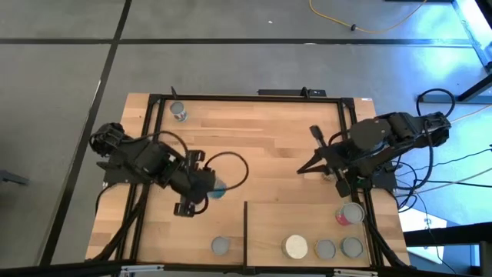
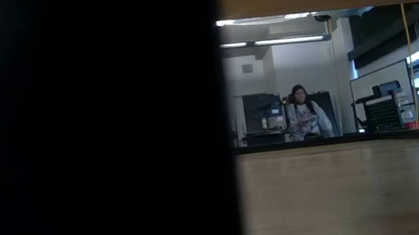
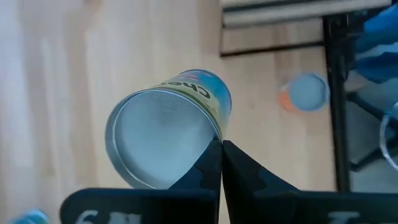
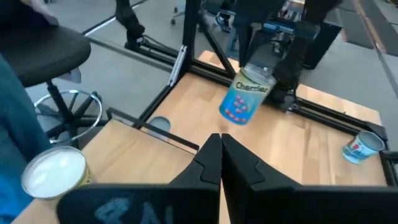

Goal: Pick and place cans onto a shelf
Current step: Put the canned cherries on the shelf

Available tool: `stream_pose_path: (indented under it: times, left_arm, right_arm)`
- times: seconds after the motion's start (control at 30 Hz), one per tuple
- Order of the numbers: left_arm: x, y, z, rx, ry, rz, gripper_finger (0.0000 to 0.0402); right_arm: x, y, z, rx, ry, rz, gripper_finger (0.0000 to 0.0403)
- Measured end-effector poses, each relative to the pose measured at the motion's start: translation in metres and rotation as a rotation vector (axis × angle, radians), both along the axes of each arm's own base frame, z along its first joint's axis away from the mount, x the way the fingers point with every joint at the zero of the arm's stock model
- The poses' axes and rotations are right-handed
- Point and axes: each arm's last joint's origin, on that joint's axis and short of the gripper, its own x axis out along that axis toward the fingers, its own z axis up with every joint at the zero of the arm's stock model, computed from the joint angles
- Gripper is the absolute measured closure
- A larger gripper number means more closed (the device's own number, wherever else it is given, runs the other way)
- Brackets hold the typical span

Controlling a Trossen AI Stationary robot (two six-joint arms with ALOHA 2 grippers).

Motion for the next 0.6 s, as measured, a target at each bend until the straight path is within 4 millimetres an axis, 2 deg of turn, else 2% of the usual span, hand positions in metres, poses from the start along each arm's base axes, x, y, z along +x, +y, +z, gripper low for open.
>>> stream_pose_path:
  times: [0.3, 0.6]
  left_arm:
    - [0.008, 0.033, 0.031, 0.070, -0.163, -0.048, 0.0401]
    - [0.027, 0.033, 0.041, 0.092, -0.342, -0.150, 0.0401]
  right_arm:
    - [-0.013, -0.009, 0.000, -0.004, 0.040, -0.143, 0.0398]
    - [-0.014, -0.012, -0.003, -0.040, 0.052, -0.248, 0.0398]
